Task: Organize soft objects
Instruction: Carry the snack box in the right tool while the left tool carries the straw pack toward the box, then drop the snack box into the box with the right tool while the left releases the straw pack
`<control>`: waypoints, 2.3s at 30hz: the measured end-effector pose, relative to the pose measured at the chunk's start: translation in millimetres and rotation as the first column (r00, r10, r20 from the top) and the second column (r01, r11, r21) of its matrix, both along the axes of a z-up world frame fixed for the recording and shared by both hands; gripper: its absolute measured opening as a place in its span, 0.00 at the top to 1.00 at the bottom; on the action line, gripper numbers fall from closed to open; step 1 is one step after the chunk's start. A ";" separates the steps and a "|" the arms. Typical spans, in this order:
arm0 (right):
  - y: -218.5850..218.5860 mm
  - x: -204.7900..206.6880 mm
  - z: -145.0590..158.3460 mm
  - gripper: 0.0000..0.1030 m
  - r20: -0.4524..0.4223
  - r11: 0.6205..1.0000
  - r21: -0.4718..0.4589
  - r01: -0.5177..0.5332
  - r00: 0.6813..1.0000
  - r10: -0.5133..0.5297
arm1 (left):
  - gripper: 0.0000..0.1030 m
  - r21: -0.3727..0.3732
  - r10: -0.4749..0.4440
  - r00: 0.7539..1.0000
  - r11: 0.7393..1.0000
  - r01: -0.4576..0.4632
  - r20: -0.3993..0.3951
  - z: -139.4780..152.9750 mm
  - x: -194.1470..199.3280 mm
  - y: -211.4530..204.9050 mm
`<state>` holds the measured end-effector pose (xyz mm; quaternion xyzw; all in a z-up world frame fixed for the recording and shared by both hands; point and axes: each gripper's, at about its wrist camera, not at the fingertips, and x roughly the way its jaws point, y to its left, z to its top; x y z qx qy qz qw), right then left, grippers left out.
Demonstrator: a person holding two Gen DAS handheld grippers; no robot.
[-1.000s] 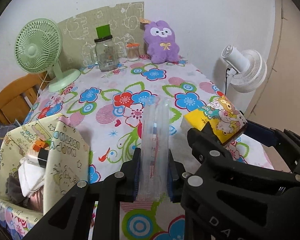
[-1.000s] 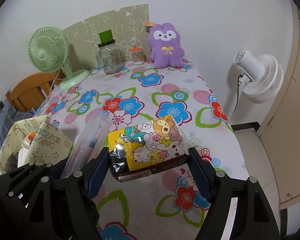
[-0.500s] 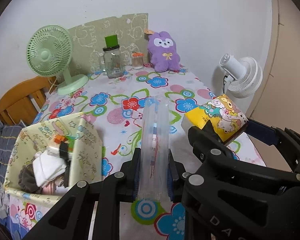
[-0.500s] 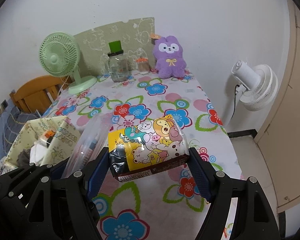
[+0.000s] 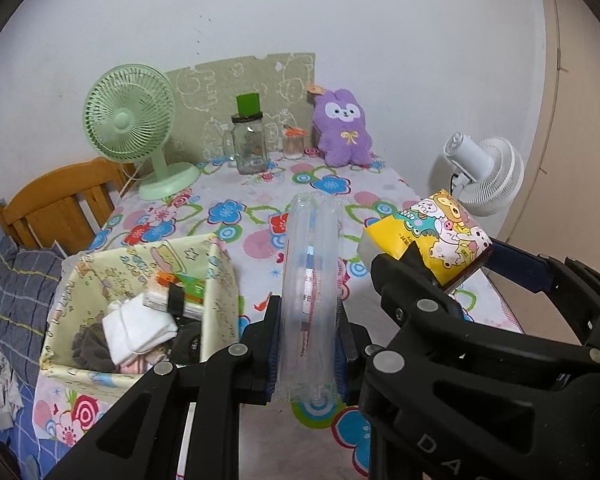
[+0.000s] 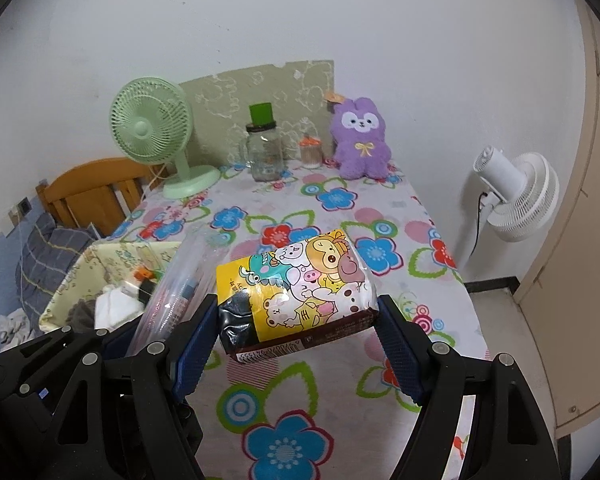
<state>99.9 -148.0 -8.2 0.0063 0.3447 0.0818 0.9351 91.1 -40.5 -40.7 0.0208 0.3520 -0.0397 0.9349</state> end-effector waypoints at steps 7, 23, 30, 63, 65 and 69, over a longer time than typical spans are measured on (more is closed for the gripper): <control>16.4 -7.2 15.3 0.23 0.036 0.999 0.004 -0.034 0.999 0.034 | 0.79 -0.007 0.019 0.999 1.000 -0.019 0.042 15.1 -9.5 15.0; 58.0 2.1 24.2 0.23 0.061 0.994 0.013 -0.105 0.993 0.104 | 0.79 -0.003 0.075 0.995 0.997 -0.075 0.071 22.9 -5.5 54.5; 80.0 11.3 25.7 0.23 0.085 0.987 0.020 -0.159 0.984 0.157 | 0.79 -0.010 0.100 0.992 0.995 -0.100 0.077 23.0 1.5 77.0; 167.0 53.3 -27.5 0.23 -0.043 0.957 -0.005 -0.291 0.956 0.290 | 0.69 0.003 0.239 0.969 0.971 -0.239 -0.065 -36.3 42.6 165.6; 171.3 54.8 -30.4 0.23 -0.051 0.954 -0.005 -0.299 0.953 0.298 | 0.61 0.003 0.251 0.966 0.968 -0.251 -0.068 -39.5 42.4 170.1; 179.7 57.6 -35.9 0.23 -0.064 0.949 -0.005 -0.315 0.947 0.315 | 0.39 0.013 0.267 0.961 0.964 -0.267 -0.064 -41.9 41.2 174.9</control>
